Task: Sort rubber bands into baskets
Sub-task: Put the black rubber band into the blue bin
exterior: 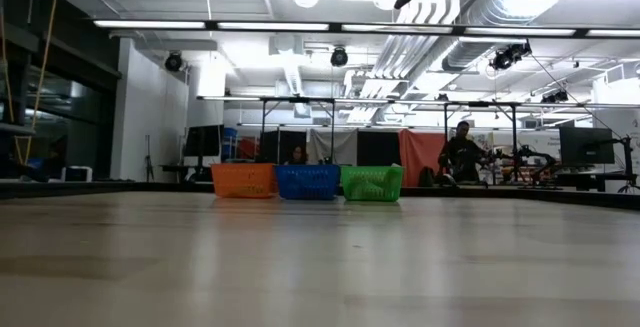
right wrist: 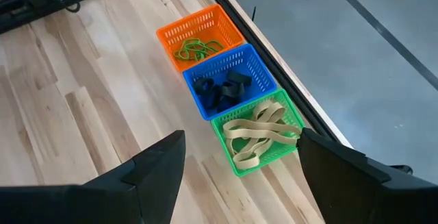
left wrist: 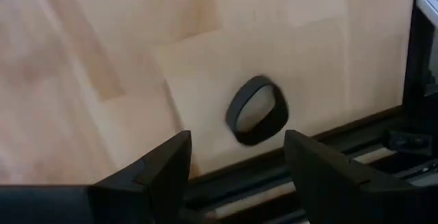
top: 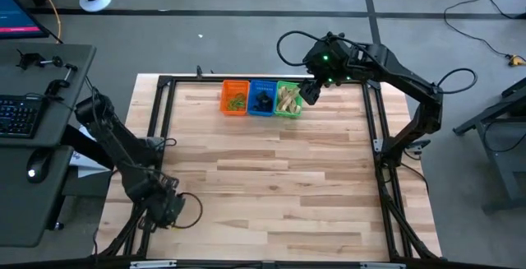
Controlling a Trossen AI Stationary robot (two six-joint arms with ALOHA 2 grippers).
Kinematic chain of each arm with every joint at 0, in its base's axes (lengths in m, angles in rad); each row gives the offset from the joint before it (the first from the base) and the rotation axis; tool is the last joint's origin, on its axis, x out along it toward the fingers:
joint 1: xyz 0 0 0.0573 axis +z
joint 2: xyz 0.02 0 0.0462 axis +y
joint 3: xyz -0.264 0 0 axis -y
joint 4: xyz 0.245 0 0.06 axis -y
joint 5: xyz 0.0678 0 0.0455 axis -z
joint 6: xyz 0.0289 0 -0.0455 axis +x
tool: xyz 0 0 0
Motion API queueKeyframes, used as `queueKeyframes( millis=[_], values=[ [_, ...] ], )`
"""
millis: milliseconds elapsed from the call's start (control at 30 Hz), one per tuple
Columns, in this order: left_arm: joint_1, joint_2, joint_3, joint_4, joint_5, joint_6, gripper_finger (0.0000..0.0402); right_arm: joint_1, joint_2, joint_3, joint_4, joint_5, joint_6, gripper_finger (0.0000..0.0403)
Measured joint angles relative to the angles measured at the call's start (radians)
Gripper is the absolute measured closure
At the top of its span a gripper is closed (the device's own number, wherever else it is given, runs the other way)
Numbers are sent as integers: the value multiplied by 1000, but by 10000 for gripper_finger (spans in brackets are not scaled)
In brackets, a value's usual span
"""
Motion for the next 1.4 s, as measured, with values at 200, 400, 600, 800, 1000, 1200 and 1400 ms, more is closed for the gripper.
queueKeyframes(
  millis=[200, 400, 600, 800, 1000, 1200, 1400],
  values=[
    [-37, 0, -78, 143, -3, -16, 174, 0, 1, 0, 2, 0, 13, 133],
    [-36, 0, -155, 220, -4, -15, 174, 0, 1, 0, 2, 0, 29, 133],
    [-36, 0, -202, 280, -5, -39, 174, 0, 1, 0, 2, 0, 31, 133],
    [-37, 25, -206, 285, -31, -23, 186, 0, 1, 0, 2, 0, 31, 133],
    [-35, 57, -204, 272, -51, -81, 292, 0, 1, 0, 2, 0, 29, 133],
    [30, 62, -180, 242, -23, -122, 395, 0, 1, 0, 1, 5, 22, 133],
    [190, -9, -137, 219, -40, -129, 401, -5, 1, 0, -5, 49, 19, 133]
  ],
)
